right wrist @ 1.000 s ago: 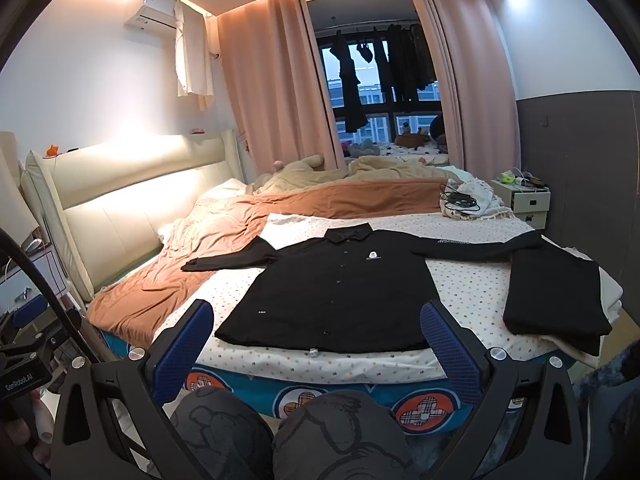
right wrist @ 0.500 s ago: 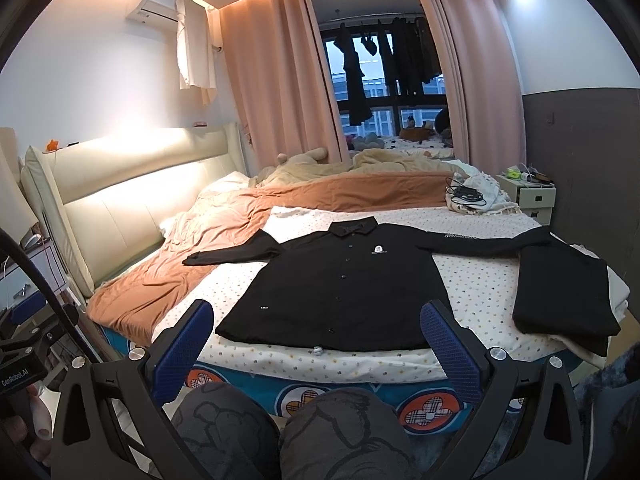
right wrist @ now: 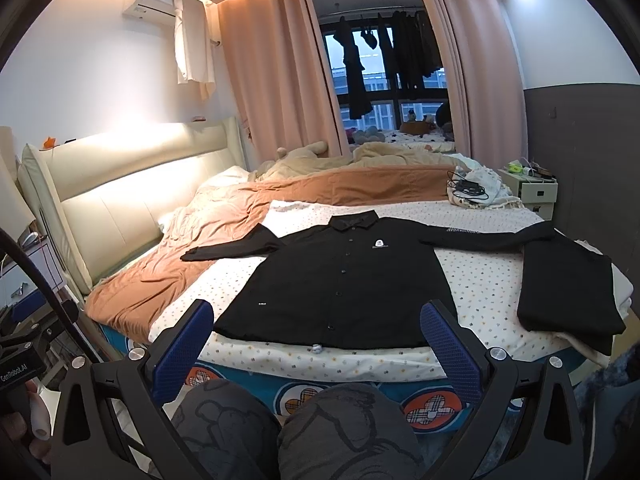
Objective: Fold large clothes
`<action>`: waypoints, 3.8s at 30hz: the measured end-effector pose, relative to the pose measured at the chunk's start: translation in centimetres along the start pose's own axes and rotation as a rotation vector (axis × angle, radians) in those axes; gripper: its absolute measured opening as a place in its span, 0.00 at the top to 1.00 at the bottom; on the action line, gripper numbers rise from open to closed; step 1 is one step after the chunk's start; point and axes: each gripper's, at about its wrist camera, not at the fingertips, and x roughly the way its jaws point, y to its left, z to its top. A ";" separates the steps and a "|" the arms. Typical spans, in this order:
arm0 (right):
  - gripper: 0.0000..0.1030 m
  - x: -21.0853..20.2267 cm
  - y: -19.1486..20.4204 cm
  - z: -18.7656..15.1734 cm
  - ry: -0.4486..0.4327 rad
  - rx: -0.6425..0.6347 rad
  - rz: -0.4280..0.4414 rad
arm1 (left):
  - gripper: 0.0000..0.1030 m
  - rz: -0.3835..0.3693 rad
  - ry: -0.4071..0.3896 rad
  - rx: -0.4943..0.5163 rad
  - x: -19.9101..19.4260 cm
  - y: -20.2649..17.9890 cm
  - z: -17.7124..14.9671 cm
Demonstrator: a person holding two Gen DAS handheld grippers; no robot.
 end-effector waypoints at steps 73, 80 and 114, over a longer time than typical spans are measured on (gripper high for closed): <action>0.59 66.7 0.9 15.4 0.463 0.051 0.189 | 0.44 0.103 0.522 -0.485 61.8 30.3 5.4; 0.70 73.4 1.5 13.0 0.540 0.065 0.226 | 0.47 0.172 0.593 -0.522 67.3 33.8 3.4; 0.35 68.9 -5.1 16.1 0.557 0.364 0.201 | 0.94 0.117 0.286 -0.350 61.2 22.9 22.8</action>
